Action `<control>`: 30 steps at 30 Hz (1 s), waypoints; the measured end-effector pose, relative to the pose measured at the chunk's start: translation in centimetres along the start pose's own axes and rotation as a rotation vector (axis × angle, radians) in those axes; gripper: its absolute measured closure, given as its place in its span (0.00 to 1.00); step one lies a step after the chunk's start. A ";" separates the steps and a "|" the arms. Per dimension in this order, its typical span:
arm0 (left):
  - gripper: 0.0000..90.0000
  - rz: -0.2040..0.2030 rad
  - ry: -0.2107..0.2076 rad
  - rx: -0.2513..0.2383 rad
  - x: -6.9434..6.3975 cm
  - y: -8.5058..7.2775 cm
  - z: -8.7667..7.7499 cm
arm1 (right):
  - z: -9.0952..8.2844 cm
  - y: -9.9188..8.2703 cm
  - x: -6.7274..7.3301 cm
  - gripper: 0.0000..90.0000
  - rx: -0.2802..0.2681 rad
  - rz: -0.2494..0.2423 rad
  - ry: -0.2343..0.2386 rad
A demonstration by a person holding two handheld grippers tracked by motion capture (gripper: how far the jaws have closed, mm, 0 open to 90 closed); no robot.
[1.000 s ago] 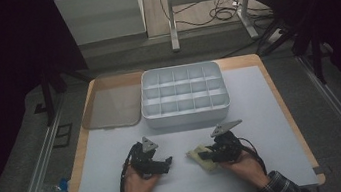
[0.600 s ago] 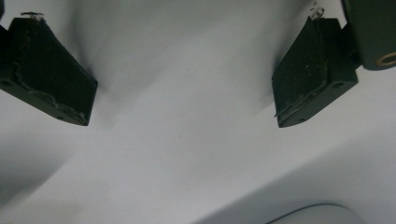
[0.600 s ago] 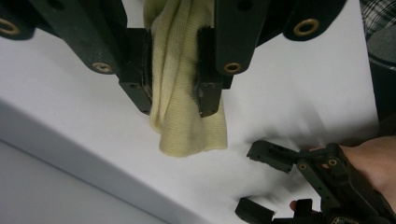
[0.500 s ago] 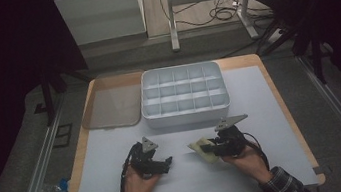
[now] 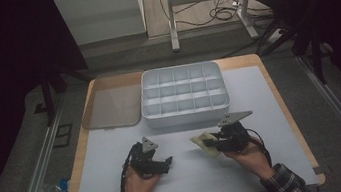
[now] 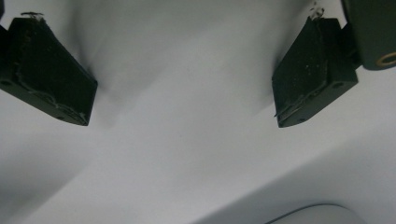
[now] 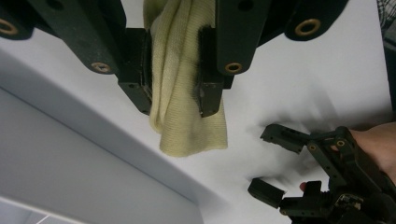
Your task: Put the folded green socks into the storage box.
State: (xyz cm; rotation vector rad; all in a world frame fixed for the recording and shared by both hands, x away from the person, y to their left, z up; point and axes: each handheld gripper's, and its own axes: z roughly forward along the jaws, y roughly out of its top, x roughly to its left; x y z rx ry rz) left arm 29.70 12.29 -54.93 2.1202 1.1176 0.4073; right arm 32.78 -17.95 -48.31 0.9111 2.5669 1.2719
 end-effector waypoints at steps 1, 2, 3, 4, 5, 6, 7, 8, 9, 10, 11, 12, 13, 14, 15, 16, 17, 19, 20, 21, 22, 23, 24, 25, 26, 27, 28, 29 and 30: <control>0.07 0.000 0.000 0.000 0.0 0.0 0.0 | -0.1 0.0 -0.1 0.79 -0.003 -0.003 -0.001; 0.07 0.000 0.000 0.000 0.0 0.0 0.0 | -0.1 0.1 -0.2 0.79 -0.009 -0.002 -0.005; 0.07 0.000 0.000 0.000 0.0 0.0 0.0 | -0.2 0.1 -0.2 0.79 -0.010 -0.001 -0.008; 0.07 0.000 0.001 0.000 0.0 0.0 0.0 | -0.3 0.1 -0.3 0.79 -0.011 -0.001 -0.009; 0.07 0.000 0.000 0.000 0.0 0.0 0.0 | -0.4 0.2 -0.4 0.79 -0.011 -0.001 -0.014; 0.07 0.000 0.001 0.000 0.0 0.0 0.0 | -0.4 0.3 -0.4 0.79 -0.015 -0.005 -0.018; 0.07 0.000 0.000 0.000 0.0 0.0 0.0 | -0.6 0.3 -0.5 0.79 -0.015 -0.002 -0.020; 0.07 0.000 0.000 0.000 0.0 0.0 0.0 | -0.7 0.4 -0.5 0.79 -0.019 -0.005 -0.025; 0.07 0.001 0.000 0.000 0.0 0.0 0.0 | -0.7 0.5 -0.6 0.79 -0.021 -0.005 -0.026; 0.07 0.001 0.000 0.000 0.0 0.0 0.0 | -0.9 0.6 -0.7 0.79 -0.025 -0.009 -0.032; 0.07 0.001 0.000 0.000 0.0 0.0 0.0 | -1.0 0.7 -0.7 0.79 -0.030 -0.007 -0.034; 0.07 0.001 0.000 0.000 0.0 0.0 0.0 | -1.2 0.8 -0.8 0.79 -0.033 -0.010 -0.038; 0.07 0.001 0.000 0.000 0.0 0.0 0.0 | -1.3 0.9 -0.9 0.79 -0.037 -0.010 -0.042; 0.07 0.001 0.000 0.000 0.0 0.0 0.0 | -1.4 1.0 -0.9 0.79 -0.039 -0.010 -0.045; 0.07 0.001 0.000 0.000 0.0 0.0 0.0 | -1.5 1.0 -1.0 0.79 -0.041 -0.011 -0.047; 0.07 0.002 0.000 0.000 0.0 0.0 0.0 | -1.6 1.2 -1.1 0.79 -0.045 -0.014 -0.054; 0.07 0.002 0.001 0.000 0.0 0.0 0.0 | -1.7 1.3 -1.2 0.79 -0.048 -0.014 -0.057; 0.07 0.004 0.001 0.000 0.0 0.0 0.0 | -1.9 1.4 -1.3 0.79 -0.049 -0.015 -0.063; 0.07 0.004 0.001 0.000 0.0 0.0 0.0 | -2.0 1.5 -1.4 0.79 -0.052 -0.013 -0.065; 0.07 0.004 0.001 0.000 0.0 0.0 0.0 | -2.1 1.6 -1.5 0.79 -0.055 -0.014 -0.069; 0.07 0.004 0.001 0.000 0.0 0.0 0.0 | -2.1 1.6 -1.6 0.79 -0.056 -0.013 -0.072; 0.07 0.004 0.001 0.000 0.0 0.0 0.0 | -2.2 1.7 -1.6 0.79 -0.056 -0.014 -0.074; 0.07 0.004 0.001 0.000 0.0 0.0 0.0 | -2.3 1.8 -1.7 0.79 -0.059 -0.014 -0.075; 0.07 0.004 0.001 0.000 0.0 0.0 0.0 | -2.4 1.9 -1.8 0.79 -0.059 -0.014 -0.077; 0.07 0.004 0.001 0.000 0.0 0.0 0.0 | -2.4 1.9 -1.8 0.79 -0.060 -0.013 -0.079; 0.07 0.004 0.001 0.000 0.0 0.0 0.0 | -2.5 2.0 -1.9 0.79 -0.062 -0.015 -0.080; 0.07 0.004 0.001 0.000 0.0 0.0 0.0 | -2.6 2.1 -1.9 0.79 -0.064 -0.016 -0.082; 0.07 0.004 0.001 0.000 0.0 0.0 0.0 | -2.7 2.2 -2.0 0.79 -0.063 -0.017 -0.085; 0.07 0.004 0.001 0.000 0.0 0.0 0.0 | -2.7 2.3 -2.0 0.79 -0.065 -0.018 -0.087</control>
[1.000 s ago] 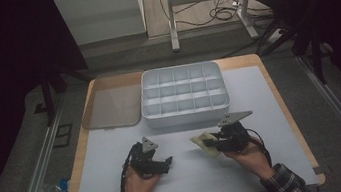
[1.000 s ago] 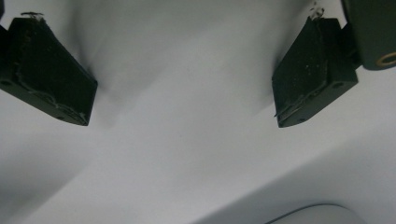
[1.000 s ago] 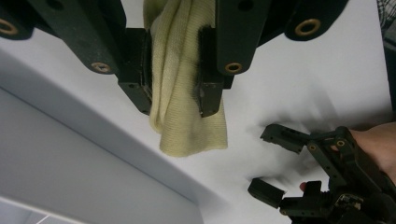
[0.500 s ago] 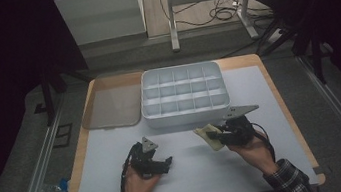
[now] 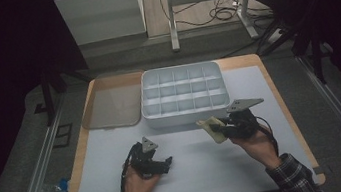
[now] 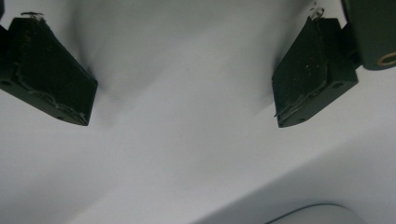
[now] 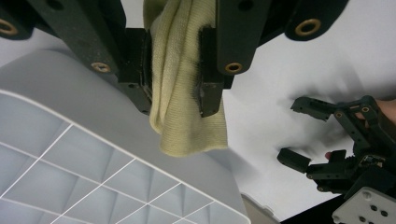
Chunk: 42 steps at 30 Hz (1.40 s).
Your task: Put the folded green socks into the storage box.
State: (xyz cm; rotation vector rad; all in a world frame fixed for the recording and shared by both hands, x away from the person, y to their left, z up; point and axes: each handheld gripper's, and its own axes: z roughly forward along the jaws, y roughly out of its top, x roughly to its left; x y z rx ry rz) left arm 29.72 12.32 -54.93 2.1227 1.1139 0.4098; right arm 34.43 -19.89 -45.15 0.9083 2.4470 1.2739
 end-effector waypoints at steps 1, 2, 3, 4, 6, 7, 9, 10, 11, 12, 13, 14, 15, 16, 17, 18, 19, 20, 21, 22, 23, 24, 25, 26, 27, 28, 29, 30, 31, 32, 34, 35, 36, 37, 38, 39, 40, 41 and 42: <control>0.07 0.000 0.001 0.000 0.0 0.0 0.0 | -0.1 0.1 -0.1 0.79 -0.001 0.000 -0.002; 0.07 0.000 0.001 0.000 0.0 0.0 0.0 | -0.1 0.2 -0.2 0.79 -0.005 -0.002 -0.003; 0.07 0.001 0.000 0.000 0.0 0.0 0.0 | -0.2 0.3 -0.2 0.79 -0.006 0.001 -0.004; 0.07 0.000 0.000 0.000 0.0 0.0 0.0 | -0.3 0.4 -0.3 0.79 -0.008 0.001 -0.007; 0.07 0.000 0.000 0.000 0.0 0.0 0.0 | -0.4 0.6 -0.4 0.79 -0.011 0.003 -0.009; 0.07 0.001 -0.001 0.000 0.0 0.0 0.0 | -0.5 0.7 -0.5 0.79 -0.015 0.002 -0.012; 0.07 0.001 -0.001 0.001 0.0 0.0 0.0 | -0.7 1.0 -0.7 0.79 -0.018 0.000 -0.019; 0.07 0.001 -0.001 0.001 0.0 0.0 0.0 | -0.8 1.2 -0.8 0.79 -0.023 0.001 -0.020; 0.07 0.001 -0.001 0.001 0.0 0.0 0.0 | -0.9 1.4 -0.9 0.79 -0.025 0.001 -0.023; 0.07 0.001 -0.001 0.001 0.0 0.0 0.0 | -1.0 1.5 -0.9 0.79 -0.027 0.002 -0.026; 0.07 0.001 -0.001 0.001 0.0 0.0 0.0 | -1.0 1.7 -1.0 0.79 -0.027 0.001 -0.028; 0.07 0.000 -0.001 0.001 0.0 0.0 0.0 | -1.0 1.8 -1.1 0.79 -0.030 -0.001 -0.031; 0.07 0.001 -0.001 0.001 0.0 0.0 0.0 | -1.1 1.9 -1.2 0.79 -0.030 0.000 -0.033; 0.07 0.000 -0.001 0.000 0.0 0.0 0.0 | -1.0 2.0 -1.3 0.79 -0.030 0.000 -0.038; 0.07 0.000 -0.002 0.000 0.0 0.0 0.0 | -1.0 2.1 -1.4 0.79 -0.030 -0.001 -0.042; 0.07 0.000 -0.001 0.000 0.0 0.0 0.0 | -1.0 2.2 -1.6 0.79 -0.033 0.000 -0.048; 0.07 -0.001 -0.001 0.000 0.0 0.0 0.0 | -1.0 2.3 -1.7 0.79 -0.034 0.002 -0.051; 0.07 -0.001 -0.001 0.000 0.0 0.0 0.0 | -1.0 2.4 -1.8 0.79 -0.036 0.004 -0.055; 0.07 -0.001 -0.001 0.000 0.0 0.0 0.0 | -1.0 2.5 -2.0 0.79 -0.040 0.005 -0.060; 0.07 -0.001 -0.001 0.000 0.0 0.0 0.0 | -0.9 2.6 -2.1 0.79 -0.042 0.006 -0.064; 0.07 -0.001 -0.001 0.000 0.0 0.0 0.0 | -0.9 2.8 -2.2 0.79 -0.043 0.005 -0.070; 0.07 -0.001 -0.001 0.000 0.0 0.0 0.0 | -0.9 2.9 -2.4 0.79 -0.046 0.007 -0.073; 0.07 -0.002 -0.001 0.000 0.0 0.0 0.0 | -0.9 3.0 -2.5 0.79 -0.047 0.009 -0.077; 0.07 -0.001 -0.001 0.000 0.0 0.0 0.0 | -0.8 3.1 -2.6 0.79 -0.048 0.009 -0.080; 0.07 -0.002 -0.001 0.000 0.0 0.0 0.0 | -0.8 3.2 -2.7 0.79 -0.049 0.009 -0.084; 0.07 -0.002 -0.001 0.000 0.0 0.0 0.0 | -0.7 3.2 -2.9 0.79 -0.050 0.007 -0.089; 0.07 -0.002 -0.001 0.000 0.0 0.0 0.0 | -0.6 3.3 -3.0 0.79 -0.049 0.007 -0.094; 0.07 -0.002 -0.001 0.000 0.0 0.0 0.0 | -0.6 3.3 -3.1 0.79 -0.049 0.005 -0.100; 0.07 -0.002 -0.001 0.000 0.0 0.0 0.0 | -0.5 3.4 -3.3 0.79 -0.050 0.008 -0.103; 0.07 -0.002 -0.001 0.000 0.0 0.0 0.0 | -0.5 3.4 -3.5 0.79 -0.051 0.009 -0.109; 0.07 0.000 -0.002 0.002 0.0 0.0 0.0 | -0.4 3.5 -3.9 0.79 -0.055 0.016 -0.120; 0.07 0.001 -0.002 0.003 0.0 0.0 0.0 | -0.4 3.5 -4.0 0.79 -0.056 0.018 -0.124; 0.07 0.001 -0.002 0.003 0.0 0.0 0.0 | -0.4 3.6 -4.2 0.79 -0.058 0.021 -0.130; 0.07 0.000 -0.002 0.002 0.0 0.0 0.0 | -0.4 3.7 -4.4 0.79 -0.060 0.023 -0.133; 0.07 -0.001 -0.002 0.003 0.0 0.0 0.0 | -0.4 3.7 -4.5 0.79 -0.063 0.025 -0.136; 0.07 -0.001 -0.002 0.003 0.0 0.0 0.0 | -0.4 3.8 -4.7 0.79 -0.065 0.025 -0.142; 0.07 -0.001 -0.002 0.003 0.0 0.0 0.0 | -0.4 3.9 -4.8 0.79 -0.069 0.026 -0.147; 0.07 -0.001 -0.003 0.003 0.0 0.0 0.0 | -0.3 4.0 -4.9 0.79 -0.071 0.026 -0.153; 0.07 0.001 -0.002 0.003 0.0 0.0 0.0 | -0.3 4.1 -5.1 0.79 -0.072 0.025 -0.159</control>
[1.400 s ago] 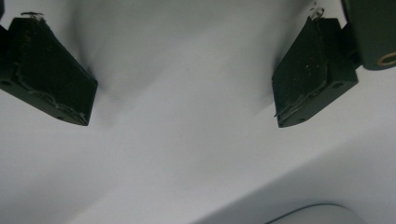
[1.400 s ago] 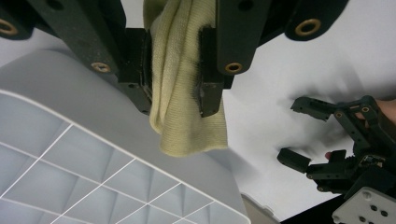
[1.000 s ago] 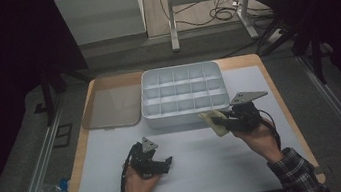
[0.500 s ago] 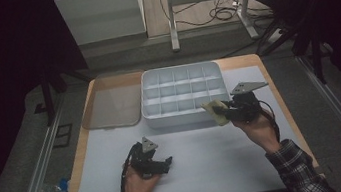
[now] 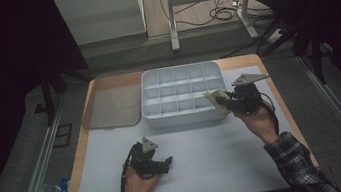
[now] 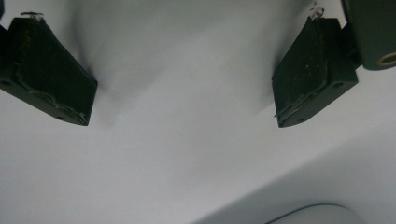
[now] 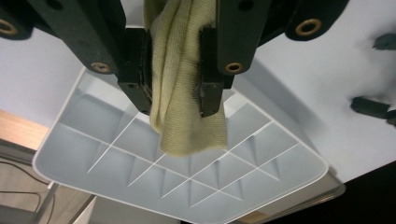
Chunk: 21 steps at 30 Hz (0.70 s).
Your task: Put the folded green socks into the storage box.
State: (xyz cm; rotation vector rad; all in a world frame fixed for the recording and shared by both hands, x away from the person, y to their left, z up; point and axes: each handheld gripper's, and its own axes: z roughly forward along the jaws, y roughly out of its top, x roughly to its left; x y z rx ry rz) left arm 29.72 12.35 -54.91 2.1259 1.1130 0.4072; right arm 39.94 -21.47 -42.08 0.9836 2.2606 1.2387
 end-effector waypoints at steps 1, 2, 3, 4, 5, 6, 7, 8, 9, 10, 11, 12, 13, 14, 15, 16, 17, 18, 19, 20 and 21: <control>0.07 0.000 0.000 0.000 0.0 0.0 0.0 | 0.1 0.1 -0.1 0.78 -0.002 0.001 -0.005; 0.07 0.000 0.000 0.000 0.0 0.0 0.0 | 0.2 0.1 -0.2 0.78 -0.004 0.000 -0.009; 0.07 0.000 0.000 0.000 0.0 0.0 0.0 | 0.3 0.2 -0.4 0.78 -0.004 0.000 -0.013; 0.07 0.000 0.000 0.000 0.0 0.0 0.0 | 0.4 0.2 -0.5 0.78 -0.005 -0.001 -0.019; 0.07 -0.003 -0.001 0.000 0.0 0.0 0.0 | 0.6 0.3 -0.6 0.78 -0.004 0.001 -0.021; 0.07 -0.004 -0.002 0.000 0.0 0.0 0.0 | 0.7 0.3 -0.8 0.78 -0.003 0.002 -0.025; 0.07 -0.006 -0.002 0.000 0.0 0.0 0.0 | 0.8 0.3 -0.9 0.78 -0.003 -0.001 -0.031; 0.07 -0.006 -0.002 0.000 0.0 0.0 0.0 | 1.0 0.3 -1.0 0.78 -0.003 0.001 -0.036; 0.07 -0.006 -0.002 0.000 0.0 0.0 0.0 | 1.1 0.3 -1.1 0.78 -0.004 0.002 -0.040; 0.07 -0.006 -0.002 0.000 0.0 0.0 0.0 | 1.3 0.3 -1.3 0.78 -0.002 0.004 -0.044; 0.07 -0.006 -0.002 0.000 0.0 0.0 0.0 | 1.5 0.4 -1.4 0.78 0.001 0.002 -0.049; 0.07 -0.006 -0.002 0.000 0.0 0.0 0.0 | 1.6 0.4 -1.5 0.78 0.001 0.005 -0.051; 0.07 -0.006 -0.002 0.000 0.0 0.0 0.0 | 1.7 0.4 -1.6 0.78 0.001 0.006 -0.056; 0.07 -0.006 -0.002 0.000 0.0 0.0 0.0 | 1.9 0.4 -1.7 0.78 -0.001 0.006 -0.061; 0.07 -0.006 -0.002 0.000 0.0 0.0 0.0 | 2.0 0.4 -1.8 0.78 0.000 0.008 -0.062; 0.07 -0.005 -0.002 0.000 0.0 0.0 0.0 | 2.2 0.5 -1.9 0.78 -0.001 0.010 -0.067; 0.07 -0.005 -0.002 0.000 0.0 0.0 0.0 | 2.3 0.5 -2.0 0.78 -0.003 0.012 -0.068; 0.07 -0.006 -0.002 0.000 0.0 0.0 0.0 | 2.5 0.6 -2.0 0.78 -0.002 0.012 -0.070; 0.07 -0.006 -0.002 0.000 0.0 0.0 0.0 | 2.7 0.6 -2.1 0.78 -0.001 0.009 -0.074; 0.07 -0.006 -0.002 0.000 0.0 0.0 0.0 | 2.9 0.7 -2.1 0.78 -0.001 0.002 -0.078; 0.07 -0.005 -0.002 0.000 0.0 0.0 0.0 | 3.0 0.7 -2.1 0.78 0.000 -0.002 -0.080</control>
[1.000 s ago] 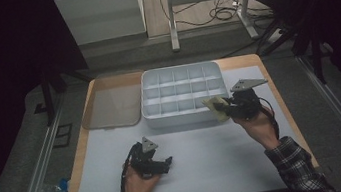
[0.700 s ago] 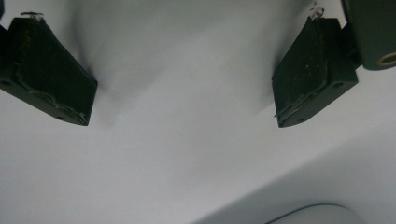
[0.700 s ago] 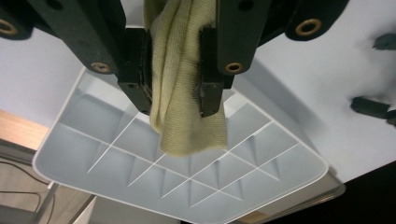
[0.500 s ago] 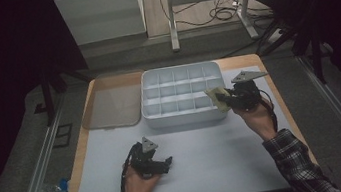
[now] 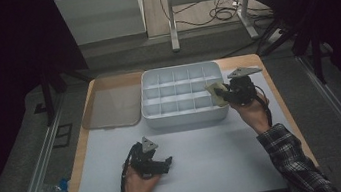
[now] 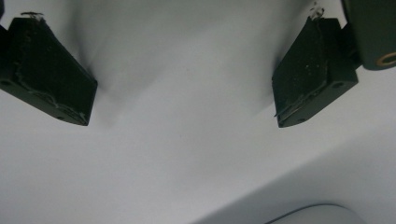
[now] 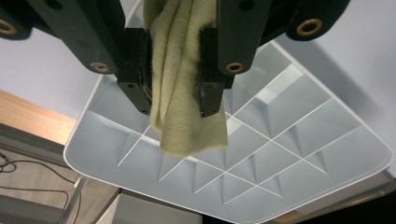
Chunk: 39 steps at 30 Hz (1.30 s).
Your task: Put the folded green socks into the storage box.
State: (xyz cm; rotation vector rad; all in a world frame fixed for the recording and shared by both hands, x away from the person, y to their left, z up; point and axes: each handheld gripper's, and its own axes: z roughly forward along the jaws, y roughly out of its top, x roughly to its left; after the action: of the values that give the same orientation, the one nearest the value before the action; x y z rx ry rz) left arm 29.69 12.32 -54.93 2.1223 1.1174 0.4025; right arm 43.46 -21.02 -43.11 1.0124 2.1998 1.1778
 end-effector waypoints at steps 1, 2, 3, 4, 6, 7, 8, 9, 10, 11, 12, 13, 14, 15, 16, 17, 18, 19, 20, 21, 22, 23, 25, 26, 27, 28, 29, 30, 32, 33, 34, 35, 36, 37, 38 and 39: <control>0.07 0.000 0.000 0.000 0.0 0.0 0.0 | 0.2 0.1 0.0 0.78 -0.001 -0.005 -0.005; 0.07 0.000 0.000 0.000 0.0 0.0 0.0 | 0.4 0.1 0.0 0.78 -0.002 -0.004 -0.005; 0.07 0.000 0.000 0.000 0.0 0.0 0.0 | 0.5 0.1 0.0 0.78 -0.001 -0.008 -0.009; 0.07 0.000 0.000 0.000 0.0 0.0 0.0 | 0.6 0.1 0.0 0.78 0.000 -0.014 -0.015; 0.07 0.000 0.000 0.000 0.0 0.0 0.0 | 0.9 0.2 0.0 0.78 -0.001 -0.019 -0.023; 0.07 0.000 0.000 0.000 0.0 0.0 0.0 | 1.0 0.1 0.0 0.78 0.000 -0.016 -0.024; 0.07 0.000 0.000 0.000 0.0 0.0 0.0 | 1.1 0.1 -0.1 0.78 -0.001 -0.018 -0.025; 0.07 0.000 -0.001 0.000 0.0 0.0 0.0 | 1.2 0.1 -0.1 0.78 -0.001 -0.018 -0.028; 0.07 0.000 0.000 0.000 0.0 0.0 0.0 | 1.3 0.0 -0.2 0.78 -0.001 -0.019 -0.029; 0.07 0.000 0.000 0.000 0.0 0.0 0.0 | 1.4 0.0 -0.2 0.78 -0.001 -0.018 -0.030; 0.07 0.000 0.000 0.000 0.0 0.0 0.0 | 1.5 0.0 -0.2 0.78 0.000 -0.016 -0.030; 0.07 0.000 0.000 0.000 0.0 0.0 0.0 | 1.6 -0.1 -0.3 0.78 0.000 -0.018 -0.033; 0.07 0.000 -0.001 0.000 0.0 0.0 0.0 | 1.7 -0.1 -0.4 0.78 0.000 -0.017 -0.034; 0.07 0.000 -0.001 0.000 0.0 0.0 0.0 | 1.8 -0.2 -0.4 0.78 -0.002 -0.013 -0.035; 0.07 0.000 0.000 0.000 0.0 0.0 0.0 | 1.8 -0.2 -0.4 0.77 0.000 -0.013 -0.034; 0.07 0.000 0.000 0.000 0.0 0.0 0.0 | 1.9 -0.2 -0.5 0.77 -0.001 -0.014 -0.034; 0.07 0.000 0.000 0.000 0.0 0.0 0.0 | 2.0 -0.3 -0.5 0.77 -0.001 -0.017 -0.036; 0.07 0.000 0.000 0.000 0.0 0.0 0.0 | 2.1 -0.3 -0.5 0.77 0.000 -0.018 -0.037; 0.07 0.000 0.000 0.000 0.0 0.0 0.0 | 2.2 -0.4 -0.5 0.77 0.000 -0.018 -0.039; 0.07 0.000 0.000 0.000 0.0 0.0 0.0 | 2.3 -0.5 -0.5 0.77 0.001 -0.019 -0.041; 0.07 0.000 -0.001 0.000 0.0 0.0 0.0 | 2.4 -0.6 -0.5 0.77 0.003 -0.021 -0.042; 0.07 0.000 0.000 0.000 0.0 0.0 0.0 | 2.5 -0.7 -0.5 0.77 0.004 -0.024 -0.046; 0.07 0.000 0.000 0.000 0.0 0.0 0.0 | 2.7 -0.8 -0.6 0.77 0.005 -0.022 -0.047; 0.07 0.000 0.000 0.000 0.0 0.0 0.0 | 2.8 -0.9 -0.6 0.77 0.005 -0.022 -0.048; 0.07 0.000 0.000 0.000 0.0 0.0 0.0 | 2.9 -0.9 -0.6 0.77 0.007 -0.021 -0.048; 0.07 0.000 0.000 0.000 0.0 0.0 0.0 | 3.0 -1.0 -0.6 0.77 0.008 -0.023 -0.049; 0.07 0.000 0.000 0.000 0.0 0.0 0.0 | 3.1 -1.1 -0.6 0.77 0.009 -0.027 -0.050; 0.07 0.000 0.000 0.000 0.0 0.0 0.0 | 3.2 -1.1 -0.6 0.77 0.009 -0.028 -0.053; 0.07 0.000 0.000 0.000 0.0 0.0 0.0 | 3.4 -1.2 -0.6 0.76 0.009 -0.030 -0.058; 0.07 0.000 0.000 -0.001 0.0 0.0 0.0 | 3.5 -1.3 -0.6 0.76 0.009 -0.029 -0.059; 0.07 0.000 0.000 0.000 0.0 0.0 0.0 | 3.6 -1.4 -0.6 0.76 0.008 -0.029 -0.061; 0.07 0.000 0.000 0.000 0.0 0.0 0.0 | 3.7 -1.4 -0.6 0.76 0.009 -0.029 -0.061; 0.07 0.000 0.000 0.000 0.0 0.0 0.0 | 3.8 -1.5 -0.5 0.76 0.009 -0.030 -0.063; 0.07 0.000 0.000 -0.001 0.0 0.0 0.0 | 3.9 -1.5 -0.5 0.76 0.011 -0.033 -0.064; 0.07 0.000 0.000 0.000 0.0 0.0 0.0 | 4.0 -1.6 -0.5 0.76 0.010 -0.035 -0.068; 0.07 0.000 0.000 0.000 0.0 0.0 0.0 | 4.1 -1.6 -0.5 0.76 0.009 -0.035 -0.070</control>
State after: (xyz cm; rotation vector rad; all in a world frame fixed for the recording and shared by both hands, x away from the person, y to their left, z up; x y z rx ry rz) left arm 29.69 12.33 -54.93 2.1220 1.1171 0.4024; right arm 45.83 -19.90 -46.64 0.9989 2.1618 1.1018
